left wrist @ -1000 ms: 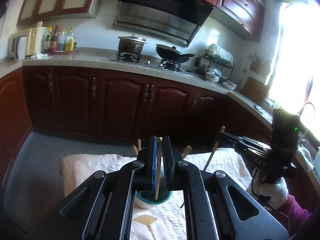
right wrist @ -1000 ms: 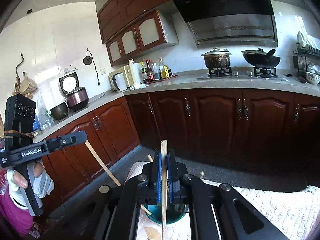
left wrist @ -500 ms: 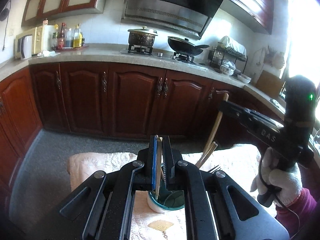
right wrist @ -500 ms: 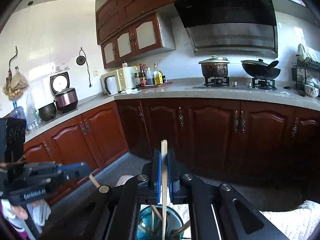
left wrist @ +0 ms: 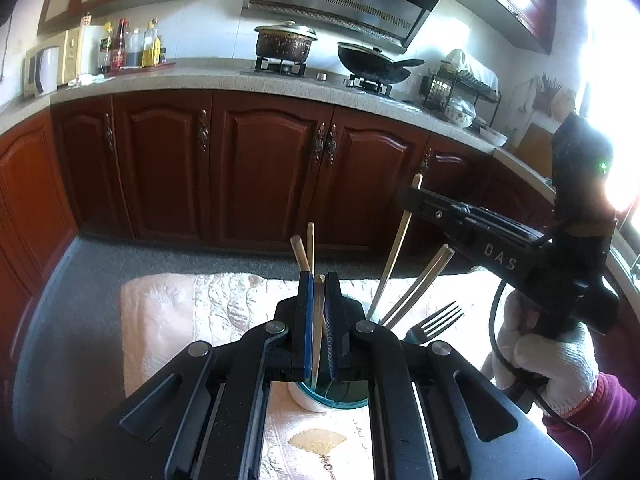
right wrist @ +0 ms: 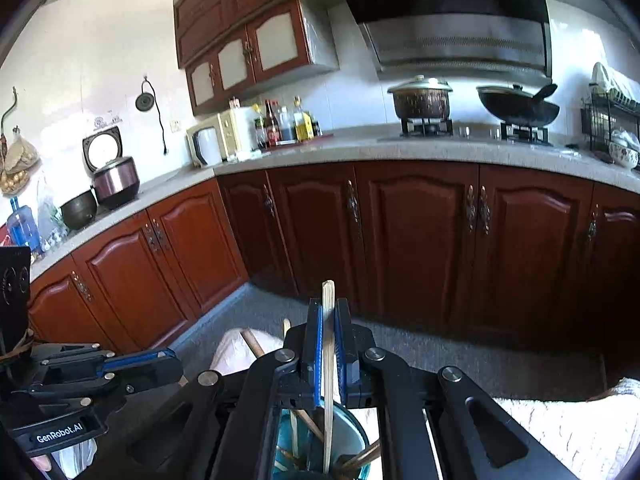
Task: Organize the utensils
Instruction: 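Lift both chopsticks upright and carry them over the holder, then lower the chopsticks into the holder and open both tools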
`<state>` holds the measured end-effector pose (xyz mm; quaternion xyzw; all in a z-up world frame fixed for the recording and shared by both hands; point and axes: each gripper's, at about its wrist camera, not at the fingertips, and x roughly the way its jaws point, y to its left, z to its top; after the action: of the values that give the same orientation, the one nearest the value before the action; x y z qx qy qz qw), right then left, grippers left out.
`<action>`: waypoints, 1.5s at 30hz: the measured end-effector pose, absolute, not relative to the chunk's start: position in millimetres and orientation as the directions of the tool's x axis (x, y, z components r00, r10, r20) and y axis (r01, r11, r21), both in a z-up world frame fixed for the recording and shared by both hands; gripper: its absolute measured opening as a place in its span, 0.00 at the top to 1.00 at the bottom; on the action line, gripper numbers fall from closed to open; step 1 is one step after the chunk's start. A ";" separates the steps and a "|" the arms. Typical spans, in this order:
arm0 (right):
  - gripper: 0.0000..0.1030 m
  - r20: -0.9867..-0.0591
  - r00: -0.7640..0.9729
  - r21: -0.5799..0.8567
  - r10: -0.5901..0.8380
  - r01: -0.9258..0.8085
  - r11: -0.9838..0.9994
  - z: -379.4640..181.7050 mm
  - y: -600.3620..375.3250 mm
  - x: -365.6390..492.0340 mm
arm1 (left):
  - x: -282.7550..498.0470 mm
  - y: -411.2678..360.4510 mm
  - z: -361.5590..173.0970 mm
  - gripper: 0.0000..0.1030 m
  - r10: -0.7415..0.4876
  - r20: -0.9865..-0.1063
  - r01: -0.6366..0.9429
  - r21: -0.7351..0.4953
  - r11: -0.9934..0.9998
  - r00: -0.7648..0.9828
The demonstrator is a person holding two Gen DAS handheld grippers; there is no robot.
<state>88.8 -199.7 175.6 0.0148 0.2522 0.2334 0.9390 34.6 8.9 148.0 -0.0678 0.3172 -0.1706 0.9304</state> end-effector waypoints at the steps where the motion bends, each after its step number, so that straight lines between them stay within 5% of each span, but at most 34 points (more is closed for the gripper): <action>1: 0.95 -0.477 0.759 0.142 0.442 -0.430 0.891 171.9 -199.3 89.6 | 35.1 8.9 146.5 0.96 -0.361 -0.569 0.273 -0.236 0.932 0.739; 13: 0.95 -0.564 0.699 0.136 0.439 -0.445 0.885 132.9 -197.5 87.1 | 39.7 2.0 137.2 0.96 -0.352 -0.589 0.261 -0.237 0.936 0.727; 28: 0.92 -0.585 0.639 0.303 0.500 -0.399 0.865 128.7 -222.2 88.0 | 39.0 3.8 137.9 0.95 -0.363 -0.599 0.240 -0.278 0.930 0.714; 32: 0.87 -0.582 0.650 0.295 0.489 -0.392 0.871 131.5 -225.8 79.7 | 35.4 4.8 141.1 0.87 -0.367 -0.600 0.236 -0.288 0.928 0.710; 34: 0.76 -0.580 0.652 0.292 0.488 -0.392 0.872 134.0 -226.2 78.6 | 33.5 4.2 143.2 0.83 -0.366 -0.598 0.234 -0.289 0.928 0.713; 41: 0.76 -0.558 0.667 0.308 0.493 -0.386 0.870 142.1 -237.5 65.4 | 23.8 4.5 151.1 0.53 -0.362 -0.585 0.224 -0.297 0.928 0.726; 45: 0.73 -0.545 0.683 0.290 0.486 -0.390 0.874 148.4 -240.9 54.9 | 17.3 4.8 155.4 0.45 -0.348 -0.567 0.220 -0.282 0.934 0.747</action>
<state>54.9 -240.9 148.4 0.0752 0.3180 0.2394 0.9143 17.3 4.8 155.4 -0.0989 0.3214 -0.1528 0.9293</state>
